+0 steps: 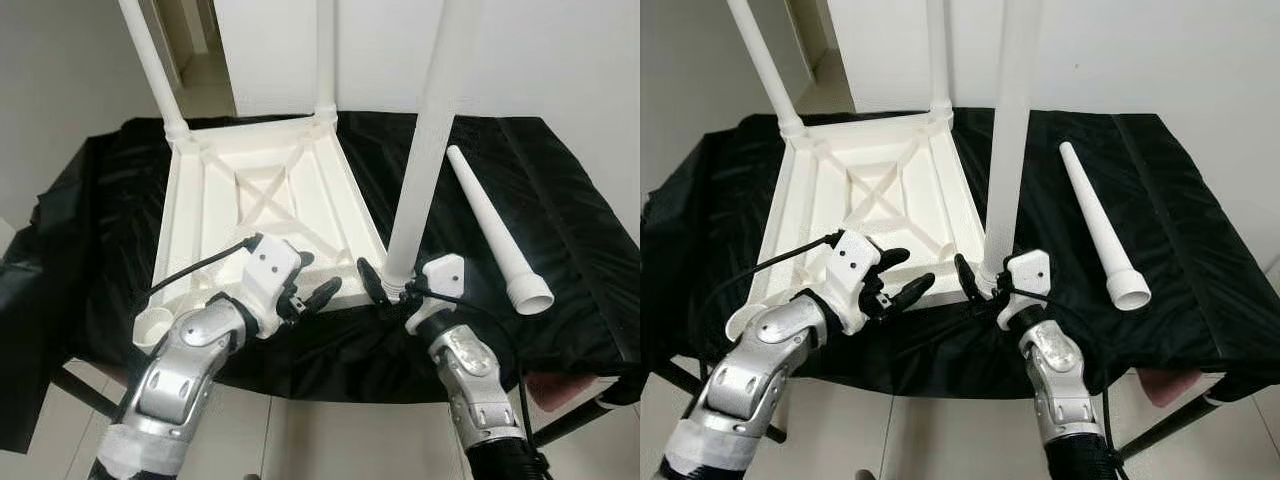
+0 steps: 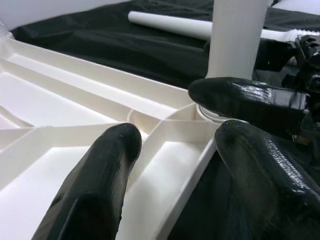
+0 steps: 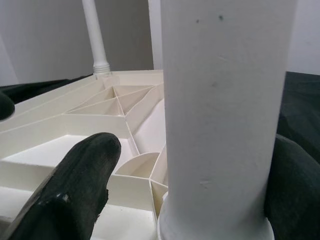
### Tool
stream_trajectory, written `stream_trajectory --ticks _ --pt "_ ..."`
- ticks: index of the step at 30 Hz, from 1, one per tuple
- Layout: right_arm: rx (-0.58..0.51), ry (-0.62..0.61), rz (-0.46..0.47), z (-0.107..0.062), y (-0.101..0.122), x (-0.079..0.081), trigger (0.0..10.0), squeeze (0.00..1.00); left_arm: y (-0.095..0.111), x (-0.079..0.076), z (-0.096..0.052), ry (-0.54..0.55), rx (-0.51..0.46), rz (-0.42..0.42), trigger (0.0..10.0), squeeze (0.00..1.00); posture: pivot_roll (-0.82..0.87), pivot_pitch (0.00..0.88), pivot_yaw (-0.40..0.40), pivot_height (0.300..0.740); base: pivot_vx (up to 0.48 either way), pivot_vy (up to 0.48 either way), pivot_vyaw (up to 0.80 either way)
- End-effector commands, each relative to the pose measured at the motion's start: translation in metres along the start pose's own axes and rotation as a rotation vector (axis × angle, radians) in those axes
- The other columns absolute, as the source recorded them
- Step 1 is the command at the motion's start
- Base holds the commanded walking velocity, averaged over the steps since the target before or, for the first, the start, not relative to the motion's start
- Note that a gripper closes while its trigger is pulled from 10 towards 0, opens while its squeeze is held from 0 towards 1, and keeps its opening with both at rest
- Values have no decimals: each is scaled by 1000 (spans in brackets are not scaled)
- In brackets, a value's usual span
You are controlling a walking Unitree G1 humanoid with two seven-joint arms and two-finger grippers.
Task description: Building children table
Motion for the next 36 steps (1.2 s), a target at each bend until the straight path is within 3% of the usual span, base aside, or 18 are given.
stream_trajectory --ticks 1,6,11,24,28,36 --pt "14 7 -11 2 -3 4 10000 0 -10 22 -2 230 29 -73 10000 0 -160 0 129 740 0 0 0" --pt "22 -3 10 3 -5 2 10000 0 -18 31 -3 281 78 -144 10000 0 -154 0 133 740 0 0 0" --pt "16 -34 -15 4 -6 2 10000 0 -10 44 -8 378 -29 -149 10000 0 -137 0 160 740 0 0 0" --pt "4 -43 -11 13 -10 5 10000 0 -8 56 -3 387 -28 -122 10000 0 -120 0 201 740 0 0 0" --pt "-4 -57 -26 18 -8 -4 10000 0 -4 53 -1 313 -21 -90 10000 0 -119 0 220 740 0 0 0" --pt "-14 -66 -46 19 -7 -8 10000 0 -2 55 0 313 -34 -83 10000 0 -116 0 209 740 0 0 0"
Point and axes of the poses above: a point about 5 cm out from each wrist's last joint towards the gripper, its own z axis pointing out of the wrist towards the gripper, its own y axis along the axis of the wrist's last joint, x = y × z, the point moved 2 cm from there along z, pointing out of the wrist towards the gripper, and after that the axes turned 10 degrees about -z, right-handed, at the moved point
